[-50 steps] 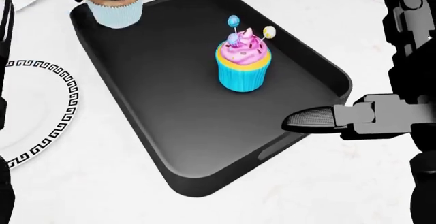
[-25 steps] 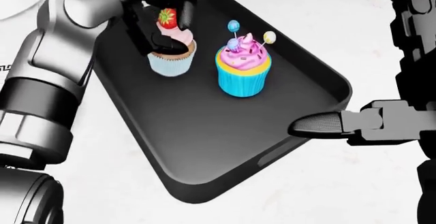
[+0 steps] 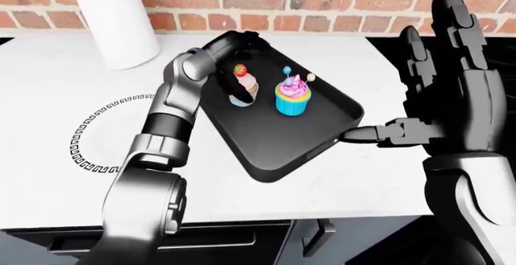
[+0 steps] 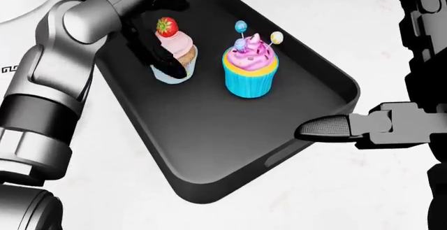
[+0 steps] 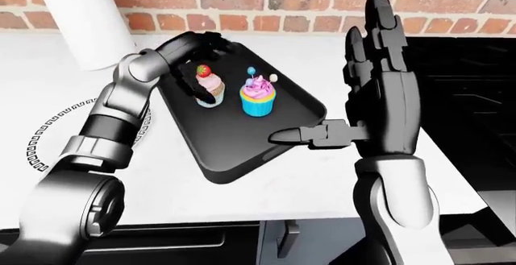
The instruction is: Move the dessert items from the plate to the tray.
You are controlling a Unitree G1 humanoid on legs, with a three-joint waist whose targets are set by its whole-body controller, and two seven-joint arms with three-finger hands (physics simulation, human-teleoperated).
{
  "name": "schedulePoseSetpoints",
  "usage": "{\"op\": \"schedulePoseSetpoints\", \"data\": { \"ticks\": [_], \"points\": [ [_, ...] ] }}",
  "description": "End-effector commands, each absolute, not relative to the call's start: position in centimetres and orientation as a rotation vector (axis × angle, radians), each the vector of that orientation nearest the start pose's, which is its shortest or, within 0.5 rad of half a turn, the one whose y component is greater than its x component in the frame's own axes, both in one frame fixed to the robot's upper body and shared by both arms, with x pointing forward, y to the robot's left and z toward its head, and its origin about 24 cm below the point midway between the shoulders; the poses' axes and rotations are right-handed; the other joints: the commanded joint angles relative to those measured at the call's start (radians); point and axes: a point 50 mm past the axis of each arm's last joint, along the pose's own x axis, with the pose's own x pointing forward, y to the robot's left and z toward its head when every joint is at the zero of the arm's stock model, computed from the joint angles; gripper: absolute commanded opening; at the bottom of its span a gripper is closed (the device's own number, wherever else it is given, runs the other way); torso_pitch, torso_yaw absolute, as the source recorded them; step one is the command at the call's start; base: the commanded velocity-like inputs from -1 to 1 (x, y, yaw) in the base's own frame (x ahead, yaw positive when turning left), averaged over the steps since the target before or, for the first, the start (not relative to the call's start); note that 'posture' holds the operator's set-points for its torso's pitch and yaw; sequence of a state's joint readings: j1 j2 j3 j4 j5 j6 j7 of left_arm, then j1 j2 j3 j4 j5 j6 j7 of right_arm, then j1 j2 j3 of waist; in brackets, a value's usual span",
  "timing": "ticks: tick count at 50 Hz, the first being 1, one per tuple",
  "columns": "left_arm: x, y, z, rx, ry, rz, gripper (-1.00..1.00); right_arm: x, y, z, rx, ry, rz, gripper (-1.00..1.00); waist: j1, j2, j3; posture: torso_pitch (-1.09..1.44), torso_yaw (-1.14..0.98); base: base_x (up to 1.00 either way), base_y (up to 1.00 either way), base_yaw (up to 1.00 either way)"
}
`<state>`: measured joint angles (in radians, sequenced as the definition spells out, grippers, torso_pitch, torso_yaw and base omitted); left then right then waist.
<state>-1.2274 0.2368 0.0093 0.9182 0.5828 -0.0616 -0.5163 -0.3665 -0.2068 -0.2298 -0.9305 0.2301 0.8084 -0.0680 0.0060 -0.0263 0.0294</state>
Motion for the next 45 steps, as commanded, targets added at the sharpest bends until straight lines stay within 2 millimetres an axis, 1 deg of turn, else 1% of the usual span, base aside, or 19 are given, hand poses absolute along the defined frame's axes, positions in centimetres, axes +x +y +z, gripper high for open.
{"op": "schedulePoseSetpoints", "data": {
  "ticks": [1, 5, 9, 14, 17, 19, 21, 22, 23, 25, 26, 30, 31, 34, 35, 38, 40, 42, 45],
  "points": [
    [41.4, 10.5, 27.0, 0.912, -0.261, -0.453, 1.0, 21.3, -17.3, 26.1, -0.048, -0.568, -0.016, 1.0, 0.001, -0.001, -0.027, 0.0, 0.0, 0.0, 0.0, 0.0],
    [41.4, 10.7, 27.5, 0.912, -0.266, -0.449, 1.0, 21.4, -17.3, 26.2, -0.049, -0.569, -0.017, 1.0, 0.0, -0.001, -0.026, 0.0, 0.0, 0.0, 0.0, 0.0],
    [41.2, 11.1, 28.8, 0.917, -0.287, -0.428, 1.0, 21.5, -17.2, 26.3, -0.049, -0.569, -0.013, 1.0, 0.0, -0.001, -0.025, 0.0, 0.0, 0.0, 0.0, 0.0],
    [40.6, 12.2, 31.4, 0.908, -0.332, -0.359, 1.0, 21.4, -17.2, 26.3, -0.054, -0.568, -0.016, 1.0, 0.0, 0.0, -0.023, 0.0, 0.0, 0.0, 0.0, 0.0],
    [39.8, 13.3, 32.9, 0.888, -0.365, -0.307, 1.0, 21.3, -17.3, 26.4, -0.057, -0.569, -0.022, 1.0, -0.001, 0.001, -0.021, 0.0, 0.0, 0.0, 0.0, 0.0],
    [38.6, 14.0, 33.2, 0.863, -0.373, -0.296, 1.0, 21.2, -17.5, 26.4, -0.058, -0.569, -0.029, 1.0, -0.002, 0.003, -0.02, 0.0, 0.0, 0.0, 0.0, 0.0],
    [36.7, 15.4, 33.1, 0.848, -0.389, -0.251, 1.0, 21.0, -17.6, 26.4, -0.063, -0.57, -0.037, 1.0, -0.003, 0.006, -0.017, 0.0, 0.0, 0.0, 0.0, 0.0],
    [36.2, 15.7, 33.3, 0.838, -0.393, -0.227, 1.0, 21.0, -17.6, 26.4, -0.064, -0.57, -0.037, 1.0, -0.004, 0.009, -0.016, 0.0, 0.0, 0.0, 0.0, 0.0],
    [35.3, 16.3, 33.5, 0.829, -0.401, -0.212, 1.0, 21.1, -17.8, 26.6, -0.078, -0.567, -0.047, 1.0, -0.006, 0.01, -0.014, 0.0, 0.0, 0.0, 0.0, 0.0],
    [33.6, 17.4, 33.6, 0.804, -0.42, -0.186, 1.0, 20.9, -18.1, 27.1, -0.093, -0.57, -0.067, 1.0, -0.006, 0.012, -0.014, 0.0, 0.0, 0.0, 0.0, 0.0],
    [33.0, 17.8, 33.9, 0.789, -0.435, -0.155, 1.0, 20.9, -18.3, 27.3, -0.092, -0.569, -0.069, 1.0, -0.006, 0.013, -0.013, 0.0, 0.0, 0.0, 0.0, 0.0],
    [29.8, 19.8, 33.2, 0.767, -0.43, -0.122, 1.0, 20.6, -19.0, 28.1, -0.116, -0.573, -0.104, 1.0, -0.006, 0.015, -0.008, 0.0, 0.0, 0.0, 0.0, 0.0],
    [29.0, 20.6, 33.1, 0.77, -0.429, -0.098, 1.0, 20.5, -19.1, 28.4, -0.119, -0.575, -0.109, 1.0, -0.005, 0.015, -0.006, 0.0, 0.0, 0.0, 0.0, 0.0],
    [27.0, 22.1, 33.3, 0.752, -0.429, -0.056, 1.0, 20.5, -19.3, 29.2, -0.137, -0.58, -0.121, 1.0, -0.005, 0.016, -0.003, 0.0, 0.0, 0.0, 0.0, 0.0],
    [26.7, 22.4, 33.3, 0.756, -0.426, -0.045, 1.0, 20.4, -19.4, 29.3, -0.139, -0.581, -0.121, 1.0, -0.004, 0.017, -0.003, 0.0, 0.0, 0.0, 0.0, 0.0],
    [24.6, 23.6, 33.6, 0.747, -0.432, -0.008, 1.0, 20.2, -19.6, 30.2, -0.161, -0.586, -0.133, 1.0, -0.004, 0.017, 0.0, 0.0, 0.0, 0.0, 0.0, 0.0],
    [24.1, 24.1, 33.7, 0.748, -0.428, 0.015, 1.0, 20.1, -19.7, 30.7, -0.167, -0.591, -0.133, 1.0, -0.003, 0.018, 0.003, 0.0, 0.0, 0.0, 0.0, 0.0],
    [23.1, 24.4, 34.1, 0.728, -0.439, 0.025, 1.0, 19.6, -20.2, 31.4, -0.173, -0.604, -0.153, 1.0, -0.001, 0.018, 0.006, 0.0, 0.0, 0.0, 0.0, 0.0],
    [22.4, 25.1, 34.0, 0.732, -0.435, 0.047, 1.0, 19.1, -20.7, 32.0, -0.188, -0.61, -0.172, 1.0, 0.002, 0.019, 0.012, 0.0, 0.0, 0.0, 0.0, 0.0]
  ]
}}
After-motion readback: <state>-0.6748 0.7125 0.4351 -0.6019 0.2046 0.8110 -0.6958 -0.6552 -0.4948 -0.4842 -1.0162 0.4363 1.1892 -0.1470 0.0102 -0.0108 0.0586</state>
